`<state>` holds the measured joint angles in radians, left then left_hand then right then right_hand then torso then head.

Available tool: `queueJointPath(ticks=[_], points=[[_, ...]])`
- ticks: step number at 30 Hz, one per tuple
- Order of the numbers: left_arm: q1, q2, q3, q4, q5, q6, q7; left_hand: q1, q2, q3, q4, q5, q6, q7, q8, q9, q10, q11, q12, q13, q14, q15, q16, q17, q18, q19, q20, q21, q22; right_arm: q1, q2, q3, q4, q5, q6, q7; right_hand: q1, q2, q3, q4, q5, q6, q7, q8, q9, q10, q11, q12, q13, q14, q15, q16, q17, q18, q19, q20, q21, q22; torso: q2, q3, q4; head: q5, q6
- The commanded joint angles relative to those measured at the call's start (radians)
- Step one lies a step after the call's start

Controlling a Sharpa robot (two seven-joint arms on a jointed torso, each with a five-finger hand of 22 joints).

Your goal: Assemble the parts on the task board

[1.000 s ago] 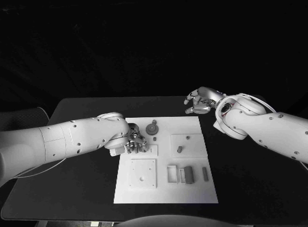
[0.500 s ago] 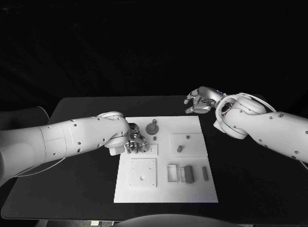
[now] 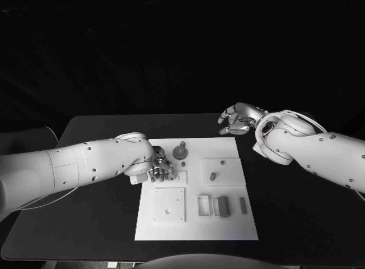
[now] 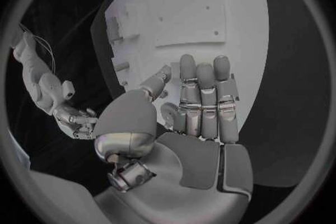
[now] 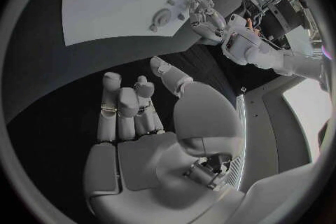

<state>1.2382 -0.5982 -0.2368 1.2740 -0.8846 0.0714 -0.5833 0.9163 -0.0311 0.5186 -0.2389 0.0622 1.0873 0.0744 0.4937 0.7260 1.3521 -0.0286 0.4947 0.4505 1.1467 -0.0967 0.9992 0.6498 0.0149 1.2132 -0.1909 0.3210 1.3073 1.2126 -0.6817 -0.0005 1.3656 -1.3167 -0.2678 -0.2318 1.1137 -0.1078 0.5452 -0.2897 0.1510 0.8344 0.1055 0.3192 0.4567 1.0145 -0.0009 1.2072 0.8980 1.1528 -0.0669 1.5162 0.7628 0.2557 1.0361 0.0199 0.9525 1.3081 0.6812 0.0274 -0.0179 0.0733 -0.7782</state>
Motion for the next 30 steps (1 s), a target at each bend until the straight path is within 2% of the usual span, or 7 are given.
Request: queueJointPath(ticks=[1, 8, 12, 22, 30], points=[[0.000, 0.002, 0.000, -0.001, -0.002, -0.017, 0.000, -0.031, -0.032, -0.010, 0.020, -0.013, 0.060, -0.055, -0.008, -0.002, -0.018, -0.004, -0.001, -0.002, -0.008, 0.001, 0.006, -0.004, 0.006, -0.005, -0.001, -0.006, 0.006, 0.000, -0.001, 0.001, 0.002, -0.003, 0.012, 0.001, -0.003, 0.005, -0.003, 0.000, 0.001, 0.051, 0.043, -0.006, -0.001, -0.050, 0.038, -0.006, -0.001, -0.007, -0.002, -0.006, -0.001, 0.006, -0.007, -0.003, -0.004, 0.016, 0.000, 0.0007, -0.0005, -0.001, 0.001], [0.000, 0.002, 0.000, -0.001, -0.002, -0.019, 0.002, -0.081, -0.064, -0.038, 0.050, -0.014, 0.056, -0.055, -0.008, 0.002, -0.021, -0.004, -0.001, -0.002, -0.012, 0.001, 0.010, -0.008, 0.008, -0.007, -0.001, -0.011, 0.004, 0.000, -0.002, 0.001, 0.003, -0.003, 0.011, 0.001, -0.003, 0.004, -0.003, 0.000, 0.001, 0.051, 0.043, -0.007, -0.001, -0.050, 0.038, -0.006, -0.001, -0.007, -0.002, -0.006, -0.001, 0.006, -0.007, -0.003, -0.004, 0.016, 0.000, 0.0008, 0.0000, -0.002, 0.001], [0.000, 0.003, 0.000, -0.001, -0.002, -0.017, 0.001, -0.103, -0.070, -0.056, 0.059, -0.014, 0.053, -0.055, -0.009, 0.005, -0.023, -0.004, 0.000, -0.002, -0.015, 0.001, 0.013, -0.010, 0.010, -0.009, -0.002, -0.014, 0.004, 0.000, -0.002, 0.001, 0.003, -0.003, 0.012, 0.001, -0.003, 0.004, -0.003, 0.000, 0.001, 0.050, 0.043, -0.007, -0.001, -0.050, 0.038, -0.006, -0.001, -0.007, -0.002, -0.006, -0.001, 0.006, -0.007, -0.002, -0.004, 0.016, 0.001, 0.0007, -0.0001, -0.003, 0.001], [0.000, 0.004, 0.000, -0.002, -0.008, -0.016, 0.001, -0.100, -0.069, -0.058, 0.057, -0.014, 0.053, -0.056, -0.008, 0.007, -0.023, -0.005, 0.001, -0.001, -0.016, 0.000, 0.015, -0.011, 0.011, -0.008, -0.003, -0.015, 0.005, 0.000, -0.002, 0.001, 0.003, -0.003, 0.013, 0.000, -0.003, 0.004, -0.003, 0.000, 0.001, 0.050, 0.043, -0.007, -0.001, -0.050, 0.038, -0.006, -0.002, -0.008, -0.001, -0.006, -0.001, 0.006, -0.007, -0.002, -0.005, 0.016, 0.000, -0.0006, 0.0001, -0.003, 0.000], [0.000, 0.002, 0.000, -0.002, -0.009, -0.018, 0.005, -0.083, -0.069, -0.062, 0.041, -0.014, 0.051, -0.056, -0.008, 0.011, -0.025, -0.005, 0.002, 0.000, -0.018, -0.001, 0.019, -0.013, 0.012, -0.008, -0.002, -0.016, 0.006, 0.000, -0.002, 0.001, 0.003, -0.003, 0.013, 0.000, -0.003, 0.004, -0.003, 0.000, 0.001, 0.049, 0.044, -0.008, -0.001, -0.050, 0.038, -0.006, -0.002, -0.008, -0.001, -0.006, -0.001, 0.006, -0.007, -0.002, -0.005, 0.016, 0.000, -0.0001, 0.0001, -0.003, -0.001]])
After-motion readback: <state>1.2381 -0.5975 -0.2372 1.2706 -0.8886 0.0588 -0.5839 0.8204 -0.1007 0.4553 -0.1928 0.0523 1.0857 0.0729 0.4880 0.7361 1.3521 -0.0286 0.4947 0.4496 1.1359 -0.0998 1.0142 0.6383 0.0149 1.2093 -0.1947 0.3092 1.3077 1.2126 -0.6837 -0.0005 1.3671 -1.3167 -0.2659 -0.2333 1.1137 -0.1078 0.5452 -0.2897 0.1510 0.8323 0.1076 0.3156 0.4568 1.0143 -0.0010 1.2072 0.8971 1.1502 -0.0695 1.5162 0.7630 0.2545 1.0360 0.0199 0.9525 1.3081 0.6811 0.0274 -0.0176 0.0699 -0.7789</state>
